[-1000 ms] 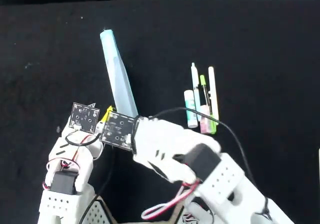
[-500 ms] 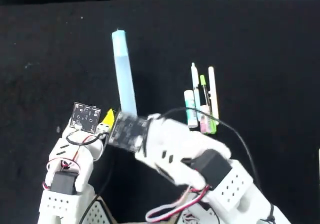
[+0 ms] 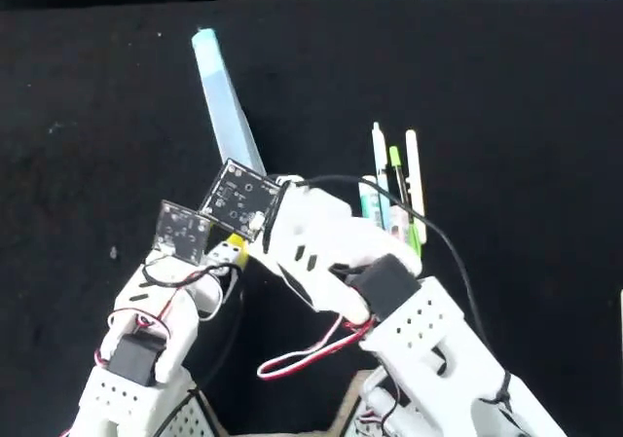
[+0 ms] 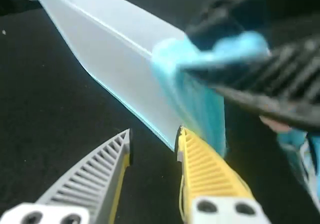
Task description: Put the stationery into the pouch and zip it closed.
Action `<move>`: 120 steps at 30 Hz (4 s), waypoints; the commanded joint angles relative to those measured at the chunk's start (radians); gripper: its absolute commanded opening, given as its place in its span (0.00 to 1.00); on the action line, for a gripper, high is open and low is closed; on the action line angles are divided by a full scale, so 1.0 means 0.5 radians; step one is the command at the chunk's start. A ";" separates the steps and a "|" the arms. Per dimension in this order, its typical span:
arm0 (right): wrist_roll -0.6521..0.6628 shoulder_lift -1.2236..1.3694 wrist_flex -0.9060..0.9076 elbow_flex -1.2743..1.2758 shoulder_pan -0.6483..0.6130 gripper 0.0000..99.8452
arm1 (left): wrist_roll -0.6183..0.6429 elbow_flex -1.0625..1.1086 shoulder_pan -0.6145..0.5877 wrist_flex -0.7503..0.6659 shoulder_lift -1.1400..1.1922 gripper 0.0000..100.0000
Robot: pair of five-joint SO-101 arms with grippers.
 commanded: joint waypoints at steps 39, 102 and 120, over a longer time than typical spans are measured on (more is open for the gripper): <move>0.006 -0.348 0.178 0.425 -0.132 0.01 | -0.199 0.035 -0.087 0.034 -0.009 0.16; -0.353 -0.361 -0.623 0.941 -0.135 0.01 | -0.571 -0.671 -0.262 0.697 -0.009 0.24; -0.356 -0.361 -0.611 0.947 -0.135 0.01 | -0.310 -0.523 -0.250 0.470 -0.009 0.11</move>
